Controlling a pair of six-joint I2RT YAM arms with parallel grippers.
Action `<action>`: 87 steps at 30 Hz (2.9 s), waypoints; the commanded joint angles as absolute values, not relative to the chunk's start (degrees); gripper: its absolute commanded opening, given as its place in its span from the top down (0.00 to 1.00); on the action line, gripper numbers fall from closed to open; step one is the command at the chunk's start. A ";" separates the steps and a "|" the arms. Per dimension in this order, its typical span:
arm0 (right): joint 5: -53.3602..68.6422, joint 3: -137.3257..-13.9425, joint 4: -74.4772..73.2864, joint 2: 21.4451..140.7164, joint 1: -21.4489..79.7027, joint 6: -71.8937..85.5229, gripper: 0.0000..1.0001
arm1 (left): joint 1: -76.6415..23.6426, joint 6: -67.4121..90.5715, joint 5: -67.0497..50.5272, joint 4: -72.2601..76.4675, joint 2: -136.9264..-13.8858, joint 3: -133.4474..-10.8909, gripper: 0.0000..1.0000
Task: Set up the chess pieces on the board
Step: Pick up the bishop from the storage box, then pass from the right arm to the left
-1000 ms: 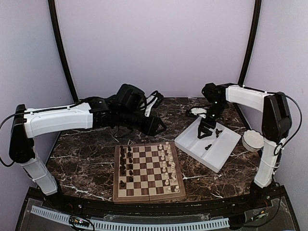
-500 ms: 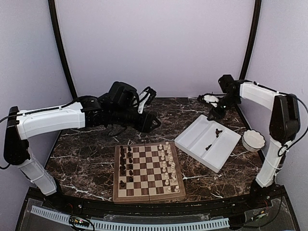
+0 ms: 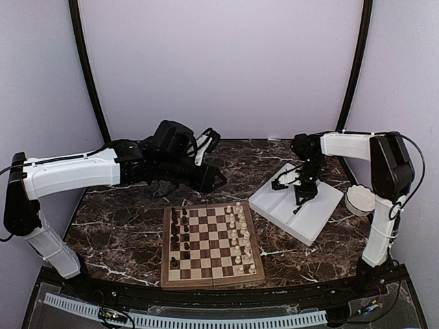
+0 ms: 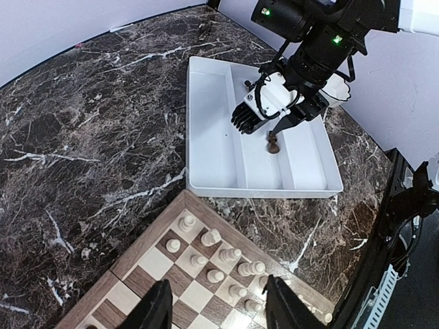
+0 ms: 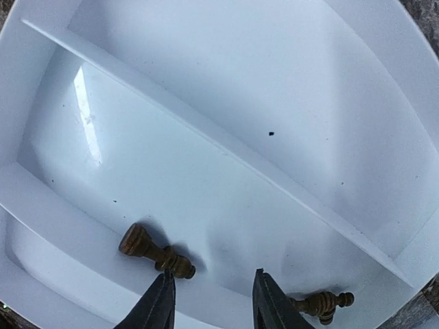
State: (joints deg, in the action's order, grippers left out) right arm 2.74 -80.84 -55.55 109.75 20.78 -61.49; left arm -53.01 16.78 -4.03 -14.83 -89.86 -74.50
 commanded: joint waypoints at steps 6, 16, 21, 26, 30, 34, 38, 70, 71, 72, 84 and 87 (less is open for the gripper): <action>0.19 -83.87 -64.85 114.91 23.73 -67.46 0.50 | -52.93 16.62 -3.46 -13.90 -86.15 -71.81 0.51; -4.82 -82.73 -56.12 115.78 25.18 -63.52 0.55 | -52.82 16.44 -2.68 -13.15 -85.12 -70.15 0.51; 2.36 -87.14 -57.83 113.18 24.64 -59.64 0.56 | -52.89 16.25 -3.19 -12.76 -85.08 -69.96 0.51; 5.44 -89.97 -61.94 111.19 24.18 -59.28 0.56 | -52.83 16.17 -3.81 -11.89 -85.46 -69.88 0.52; 1.17 -87.77 -63.57 110.77 24.32 -64.22 0.55 | -52.82 15.88 -4.97 -11.25 -85.96 -69.87 0.52; -2.05 -88.02 -66.47 113.72 24.64 -65.41 0.53 | -52.86 15.57 -5.34 -11.03 -86.20 -69.83 0.52; -3.26 -88.08 -67.95 115.58 24.87 -65.56 0.51 | -52.83 15.75 -5.59 -10.67 -85.71 -69.09 0.52; 8.40 -75.79 -56.15 101.65 25.88 -57.83 0.99 | -52.83 18.08 -8.18 -3.15 -87.40 -65.78 0.52; 9.42 -75.96 -56.53 100.42 25.82 -57.14 0.99 | -52.80 19.00 -8.92 -1.80 -88.38 -65.89 0.51; 10.45 -76.33 -56.97 99.68 25.84 -56.49 0.99 | -52.69 19.61 -10.60 -1.03 -88.93 -66.26 0.51; 23.46 -84.53 -60.20 93.95 26.56 -49.35 0.98 | -51.06 38.33 -34.23 20.29 -109.12 -76.89 0.50; 23.51 -84.38 -59.84 93.92 26.76 -49.14 0.98 | -51.01 42.97 -37.34 24.27 -113.10 -80.27 0.50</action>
